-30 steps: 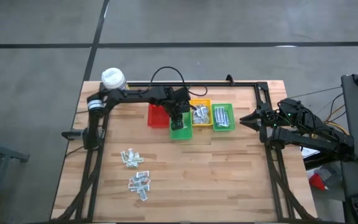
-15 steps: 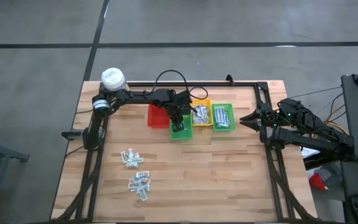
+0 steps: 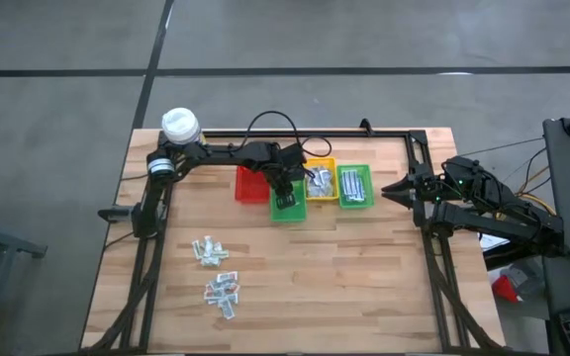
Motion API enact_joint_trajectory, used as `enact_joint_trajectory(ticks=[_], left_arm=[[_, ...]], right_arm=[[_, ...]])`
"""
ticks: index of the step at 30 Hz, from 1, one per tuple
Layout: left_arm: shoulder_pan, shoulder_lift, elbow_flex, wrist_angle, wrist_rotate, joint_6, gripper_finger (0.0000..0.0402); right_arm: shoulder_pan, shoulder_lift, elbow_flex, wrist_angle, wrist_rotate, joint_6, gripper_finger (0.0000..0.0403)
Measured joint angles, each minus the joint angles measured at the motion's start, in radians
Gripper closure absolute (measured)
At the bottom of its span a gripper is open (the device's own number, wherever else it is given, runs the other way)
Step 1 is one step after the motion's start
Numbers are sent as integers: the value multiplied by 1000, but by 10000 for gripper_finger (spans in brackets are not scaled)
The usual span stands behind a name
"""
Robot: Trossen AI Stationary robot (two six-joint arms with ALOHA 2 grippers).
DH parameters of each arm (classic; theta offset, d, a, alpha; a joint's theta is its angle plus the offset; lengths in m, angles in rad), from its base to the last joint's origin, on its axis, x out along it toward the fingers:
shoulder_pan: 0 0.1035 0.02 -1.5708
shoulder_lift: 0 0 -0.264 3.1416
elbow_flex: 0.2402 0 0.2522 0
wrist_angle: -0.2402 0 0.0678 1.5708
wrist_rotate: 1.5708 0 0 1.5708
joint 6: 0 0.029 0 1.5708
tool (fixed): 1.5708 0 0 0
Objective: Pick & Place First Aid Supplies
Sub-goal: Put the green bandage into the left green basket
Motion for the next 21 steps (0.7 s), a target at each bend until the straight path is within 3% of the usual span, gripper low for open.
enact_joint_trajectory(ticks=[10, 21], left_arm=[[0, -44, 22, -68, -4, -10, 274], [-53, -203, 65, -372, 42, -217, 266]], right_arm=[[0, 0, 0, 0, 0, 0, 314], [0, 0, 0, 0, 0, 0, 332]])
